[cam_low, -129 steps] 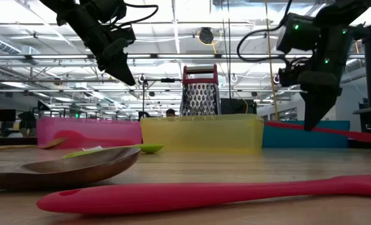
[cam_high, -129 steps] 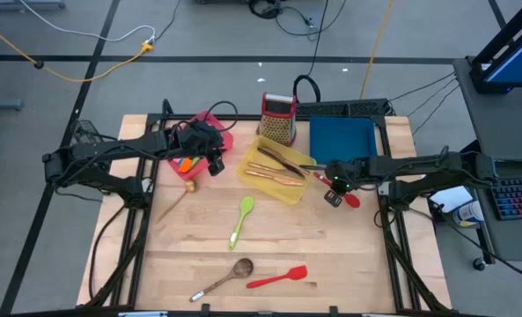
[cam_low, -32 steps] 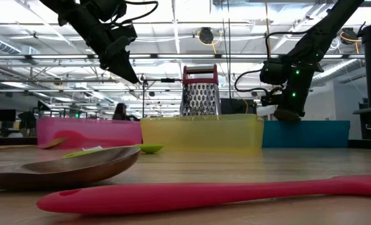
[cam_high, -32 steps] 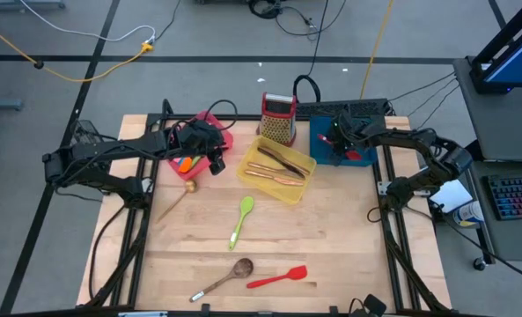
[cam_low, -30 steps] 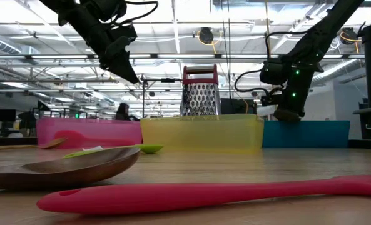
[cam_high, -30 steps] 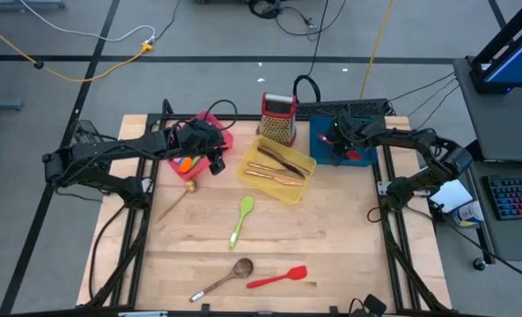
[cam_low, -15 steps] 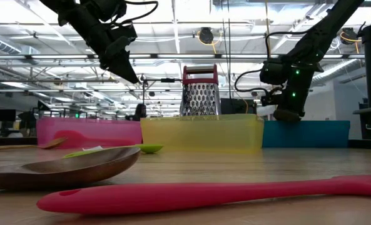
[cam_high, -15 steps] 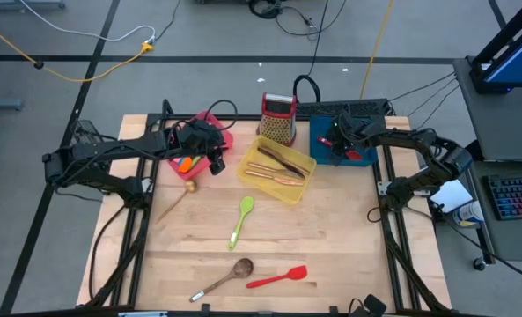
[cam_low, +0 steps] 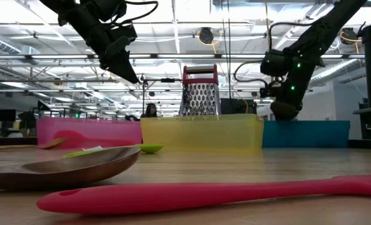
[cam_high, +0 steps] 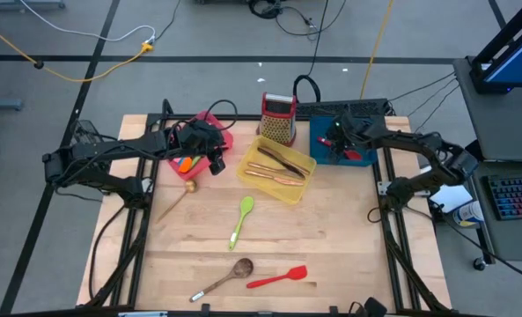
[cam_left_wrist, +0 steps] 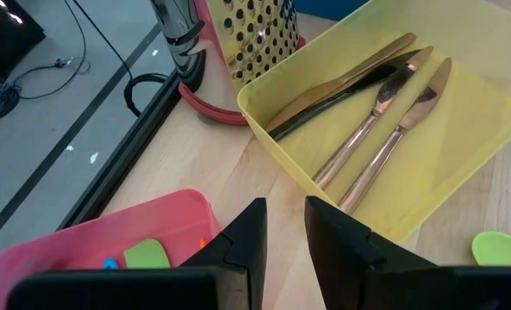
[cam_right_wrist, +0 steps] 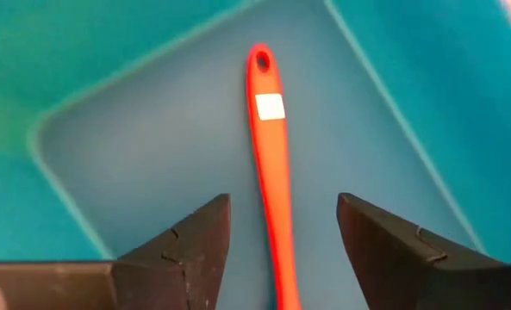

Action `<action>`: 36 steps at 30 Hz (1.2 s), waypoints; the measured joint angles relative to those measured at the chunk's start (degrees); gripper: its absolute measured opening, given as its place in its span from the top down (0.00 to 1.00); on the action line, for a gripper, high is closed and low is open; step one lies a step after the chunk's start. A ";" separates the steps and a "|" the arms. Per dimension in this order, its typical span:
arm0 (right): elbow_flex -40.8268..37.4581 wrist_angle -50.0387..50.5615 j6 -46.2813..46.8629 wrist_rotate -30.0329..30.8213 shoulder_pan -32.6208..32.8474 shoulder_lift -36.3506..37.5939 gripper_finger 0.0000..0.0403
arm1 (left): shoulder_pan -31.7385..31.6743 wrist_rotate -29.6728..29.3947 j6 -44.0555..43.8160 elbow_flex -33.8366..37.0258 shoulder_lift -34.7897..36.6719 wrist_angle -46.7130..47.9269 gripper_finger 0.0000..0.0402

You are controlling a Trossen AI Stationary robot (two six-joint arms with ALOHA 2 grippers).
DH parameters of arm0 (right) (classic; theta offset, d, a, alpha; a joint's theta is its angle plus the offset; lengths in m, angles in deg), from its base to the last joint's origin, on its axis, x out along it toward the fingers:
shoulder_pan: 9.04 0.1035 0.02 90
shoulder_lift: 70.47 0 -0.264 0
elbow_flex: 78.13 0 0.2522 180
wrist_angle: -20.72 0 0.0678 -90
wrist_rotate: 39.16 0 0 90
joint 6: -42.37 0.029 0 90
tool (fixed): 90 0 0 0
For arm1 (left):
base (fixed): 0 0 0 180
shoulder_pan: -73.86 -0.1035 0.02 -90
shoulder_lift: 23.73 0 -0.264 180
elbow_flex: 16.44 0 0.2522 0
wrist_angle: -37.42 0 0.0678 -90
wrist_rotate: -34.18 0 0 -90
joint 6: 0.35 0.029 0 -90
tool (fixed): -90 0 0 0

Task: Pick & Place Kitchen Items
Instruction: Put the red spatula into the red bin

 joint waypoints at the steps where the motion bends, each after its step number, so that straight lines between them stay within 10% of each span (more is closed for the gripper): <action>1: 0.01 -0.01 -0.03 0.01 0.45 0.84 0.48 | 0.00 0.00 0.00 0.00 0.00 0.02 0.78; 15: 0.00 2.12 4.53 0.01 10.93 14.95 0.48 | 0.00 0.02 0.00 0.00 0.00 0.02 0.78; 36: 0.01 -8.18 10.10 -0.01 43.29 19.70 0.50 | 0.00 0.02 -0.24 0.00 0.00 0.02 0.78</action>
